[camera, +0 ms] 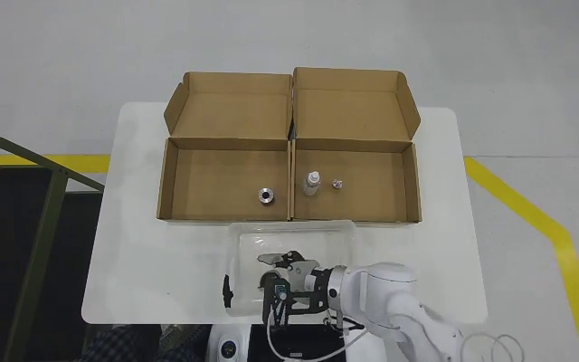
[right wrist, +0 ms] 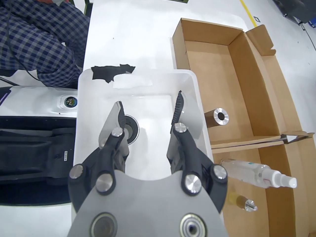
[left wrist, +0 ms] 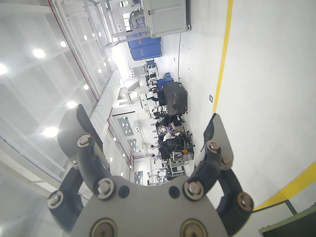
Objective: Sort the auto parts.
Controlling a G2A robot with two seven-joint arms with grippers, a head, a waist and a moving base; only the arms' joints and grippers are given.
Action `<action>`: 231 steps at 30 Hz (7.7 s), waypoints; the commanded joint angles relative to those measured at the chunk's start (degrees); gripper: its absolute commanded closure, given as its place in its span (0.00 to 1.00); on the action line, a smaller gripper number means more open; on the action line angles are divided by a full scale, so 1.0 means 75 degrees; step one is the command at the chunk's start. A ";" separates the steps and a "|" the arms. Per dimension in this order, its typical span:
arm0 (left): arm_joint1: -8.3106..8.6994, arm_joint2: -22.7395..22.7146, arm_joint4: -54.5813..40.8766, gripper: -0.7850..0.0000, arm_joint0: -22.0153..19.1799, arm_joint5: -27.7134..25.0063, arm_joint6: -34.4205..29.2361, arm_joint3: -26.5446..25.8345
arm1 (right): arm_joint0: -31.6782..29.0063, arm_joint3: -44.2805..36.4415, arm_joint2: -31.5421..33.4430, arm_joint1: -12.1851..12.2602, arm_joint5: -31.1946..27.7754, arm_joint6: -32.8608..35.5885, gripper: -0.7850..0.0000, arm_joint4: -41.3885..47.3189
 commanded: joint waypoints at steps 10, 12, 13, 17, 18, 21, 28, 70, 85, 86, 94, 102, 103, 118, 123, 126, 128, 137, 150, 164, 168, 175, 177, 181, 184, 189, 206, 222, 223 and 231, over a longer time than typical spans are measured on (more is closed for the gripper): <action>0.0000 0.0000 0.0000 0.00 0.0000 0.0000 0.0000 0.0000 | -0.0285 0.0221 0.0189 0.0163 -0.0416 -0.0262 0.42 -0.0401; 0.0000 0.0000 0.0000 0.00 0.0000 0.0000 0.0000 0.0000 | -0.0253 0.0287 0.0163 0.0176 -0.0505 -0.0270 0.38 -0.0450; 0.0000 0.0000 0.0000 0.00 0.0000 0.0000 0.0000 0.0000 | -0.0228 0.0333 0.0128 0.0177 -0.0533 -0.0274 0.36 -0.0475; 0.0000 0.0000 0.0000 0.00 0.0000 0.0000 0.0000 0.0000 | -0.0072 0.0569 0.0001 0.0161 -0.0509 -0.0302 0.35 -0.0455; 0.0000 0.0000 0.0000 0.00 0.0000 0.0000 0.0000 0.0000 | -0.0026 0.0627 -0.0040 0.0152 -0.0485 -0.0306 0.35 -0.0440; 0.0000 0.0000 0.0000 0.00 0.0000 0.0000 0.0000 0.0000 | 0.0133 0.0797 -0.0173 0.0127 -0.0477 -0.0256 0.35 -0.0428; 0.0000 0.0000 0.0000 0.00 0.0000 0.0000 0.0000 0.0000 | 0.0493 0.1138 -0.0558 0.0052 -0.0477 -0.0088 0.35 -0.0432; 0.0000 0.0000 0.0000 0.00 0.0000 0.0000 0.0000 0.0000 | 0.1279 0.1623 -0.0674 -0.0036 -0.0371 -0.0302 1.00 0.0510; 0.0000 0.0000 0.0000 0.00 0.0000 0.0000 0.0000 0.0000 | 0.0815 0.0519 0.0554 0.0220 -0.0407 -0.0664 1.00 0.1256; 0.0000 0.0000 0.0000 0.00 0.0000 0.0000 0.0000 0.0000 | 0.0777 0.0444 0.0691 0.0240 -0.0392 -0.0740 1.00 0.1344; 0.0000 0.0000 0.0000 0.00 0.0000 0.0000 0.0000 0.0000 | 0.0428 0.0016 0.1616 0.0399 -0.0505 -0.1126 1.00 0.1857; 0.0000 0.0000 0.0000 0.00 0.0000 0.0000 0.0000 0.0000 | 0.0187 -0.0259 0.2300 0.0508 -0.0500 -0.1414 1.00 0.2202; 0.0000 0.0000 0.0000 0.00 0.0000 0.0000 0.0000 0.0000 | 0.0157 -0.0285 0.2370 0.0518 -0.0487 -0.1451 1.00 0.2245; 0.0000 0.0000 0.0000 0.00 0.0000 0.0000 0.0000 0.0000 | -0.0128 -0.0591 0.3177 0.0644 -0.0334 -0.1912 1.00 0.2637; 0.0000 0.0000 0.0000 0.00 0.0000 0.0000 0.0000 0.0000 | -0.0193 -0.0646 0.3424 0.0678 -0.0293 -0.2056 1.00 0.2780; 0.0000 0.0000 0.0000 0.00 0.0000 0.0000 0.0000 0.0000 | -0.0224 -0.0655 0.3530 0.0696 -0.0267 -0.2111 1.00 0.2850; 0.0000 0.0000 0.0000 0.00 0.0000 0.0000 0.0000 0.0000 | -0.0232 -0.0652 0.3579 0.0706 -0.0262 -0.2147 1.00 0.2894; 0.0000 0.0000 0.0000 0.00 0.0000 0.0000 0.0000 0.0000 | -0.0086 -0.0479 0.3568 0.0731 -0.0159 -0.2143 1.00 0.2955; 0.0000 0.0000 0.0000 0.00 0.0000 0.0000 0.0000 0.0000 | 0.1120 0.0083 0.2037 0.0587 0.0364 -0.1340 1.00 0.2497; 0.0000 0.0000 0.0000 0.00 0.0000 0.0000 0.0000 0.0000 | 0.3080 0.1807 0.0084 0.0120 0.1268 -0.0708 1.00 0.2625; 0.0000 0.0000 0.0000 0.00 0.0000 0.0000 0.0000 0.0000 | 0.3579 0.2391 -0.0327 -0.0040 0.1545 -0.0605 1.00 0.2633; 0.0000 0.0000 0.0000 0.00 0.0000 0.0000 0.0000 0.0000 | 0.4477 0.3642 -0.0982 -0.0380 0.2029 -0.0517 1.00 0.2815; 0.0000 0.0000 0.0000 0.00 0.0000 0.0000 0.0000 0.0000 | 0.4692 0.3942 -0.1159 -0.0480 0.2152 -0.0514 1.00 0.2842; 0.0000 0.0000 0.0000 0.00 0.0000 0.0000 0.0000 0.0000 | 0.5043 0.4463 -0.1476 -0.0680 0.2390 -0.0545 1.00 0.2914; 0.0000 0.0000 0.0000 0.00 0.0000 0.0000 0.0000 0.0000 | 0.5270 0.4766 -0.1700 -0.0826 0.2547 -0.0539 1.00 0.2901; 0.0000 0.0000 0.0000 0.00 0.0000 0.0000 0.0000 0.0000 | 0.5578 0.5246 -0.2032 -0.1067 0.2798 -0.0541 1.00 0.2866; 0.0000 0.0000 0.0000 0.00 0.0000 0.0000 0.0000 0.0000 | 0.6055 0.6682 -0.2581 -0.1677 0.3191 -0.0489 1.00 0.2656; 0.0000 0.0000 0.0000 0.00 0.0000 0.0000 0.0000 0.0000 | 0.5883 0.6973 -0.2486 -0.1878 0.3138 -0.0412 0.51 0.2356; 0.0000 0.0000 0.0000 0.00 0.0000 0.0000 0.0000 0.0000 | 0.5868 0.6958 -0.2460 -0.1881 0.3128 -0.0399 0.48 0.2339; 0.0000 0.0000 0.0000 0.00 0.0000 0.0000 0.0000 0.0000 | 0.5634 0.6321 -0.2124 -0.1811 0.3043 -0.0333 0.00 0.2068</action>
